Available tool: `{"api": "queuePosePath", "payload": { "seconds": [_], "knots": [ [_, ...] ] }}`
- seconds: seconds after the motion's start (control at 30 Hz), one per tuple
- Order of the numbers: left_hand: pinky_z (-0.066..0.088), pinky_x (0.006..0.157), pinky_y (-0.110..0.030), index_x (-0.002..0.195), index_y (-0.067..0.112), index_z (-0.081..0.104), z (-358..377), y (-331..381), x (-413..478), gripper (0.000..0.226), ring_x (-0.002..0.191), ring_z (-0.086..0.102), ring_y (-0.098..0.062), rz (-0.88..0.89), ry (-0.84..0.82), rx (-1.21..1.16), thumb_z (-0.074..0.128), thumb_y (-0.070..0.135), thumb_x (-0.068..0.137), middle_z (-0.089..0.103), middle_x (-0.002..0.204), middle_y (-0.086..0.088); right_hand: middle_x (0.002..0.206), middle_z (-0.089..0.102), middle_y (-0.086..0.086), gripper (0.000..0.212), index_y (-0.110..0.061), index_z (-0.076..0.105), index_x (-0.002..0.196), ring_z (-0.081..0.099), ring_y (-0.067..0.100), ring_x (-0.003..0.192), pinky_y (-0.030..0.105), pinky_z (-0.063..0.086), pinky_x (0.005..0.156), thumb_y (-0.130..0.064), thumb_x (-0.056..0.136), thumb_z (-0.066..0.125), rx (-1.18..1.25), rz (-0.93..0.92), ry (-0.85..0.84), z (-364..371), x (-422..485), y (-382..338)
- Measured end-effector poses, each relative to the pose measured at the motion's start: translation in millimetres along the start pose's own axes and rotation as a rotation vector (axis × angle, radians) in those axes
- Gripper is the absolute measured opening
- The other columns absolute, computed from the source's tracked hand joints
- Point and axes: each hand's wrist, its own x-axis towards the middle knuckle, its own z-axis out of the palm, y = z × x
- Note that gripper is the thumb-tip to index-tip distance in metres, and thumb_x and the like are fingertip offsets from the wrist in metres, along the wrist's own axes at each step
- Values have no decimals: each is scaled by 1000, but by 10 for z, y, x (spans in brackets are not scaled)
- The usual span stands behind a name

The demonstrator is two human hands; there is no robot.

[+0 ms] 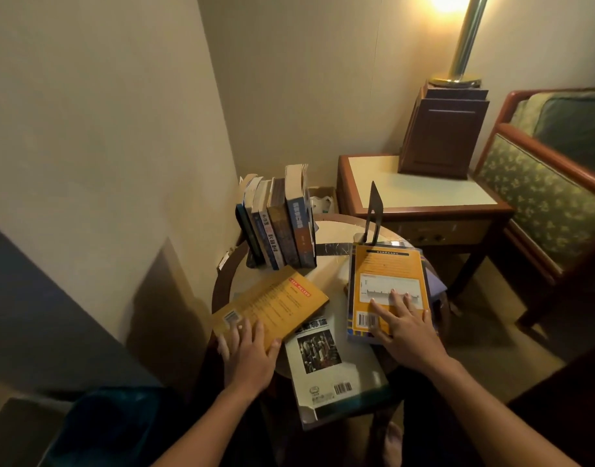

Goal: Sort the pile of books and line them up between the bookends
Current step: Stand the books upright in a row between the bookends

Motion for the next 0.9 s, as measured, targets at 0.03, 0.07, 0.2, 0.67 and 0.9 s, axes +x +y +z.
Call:
{"api": "queuePosePath", "payload": {
  "seconds": [0.03,0.07,0.2,0.67,0.9],
  "knots": [
    [-12,121,-55,160,24,8,-2,82,17,72,153,-11,-31,33,-15,-22,16,63,100,-2,168,-6,168,-10,7,64,-48,8,157,-13,34,153,62,-2,121,-64,100,32,2,8,2,-14,4,37],
    [-11,121,-54,160,26,9,-7,169,33,72,153,-11,-31,63,-29,-41,17,64,100,-2,168,-5,168,-10,7,64,-48,9,157,-13,35,153,63,-2,120,-64,100,33,9,17,3,-25,3,74],
    [-9,121,-54,160,30,13,-18,533,142,69,154,-8,-32,162,-57,-96,20,64,100,0,168,-2,168,-11,9,65,-48,11,157,-16,32,153,62,0,121,-63,99,37,92,66,10,-34,6,201],
    [40,112,-46,158,33,15,-171,1624,333,72,133,48,-20,369,-306,-489,52,49,99,50,148,1,152,35,14,71,-33,35,154,43,32,136,40,49,100,-31,92,71,786,309,123,-58,94,392],
    [53,62,-16,151,30,39,-378,1778,478,66,107,54,-11,157,-451,-993,66,12,94,37,154,-6,142,43,4,58,-40,47,144,62,24,111,39,64,75,-18,94,68,1114,324,43,-201,146,457]
  ]
}}
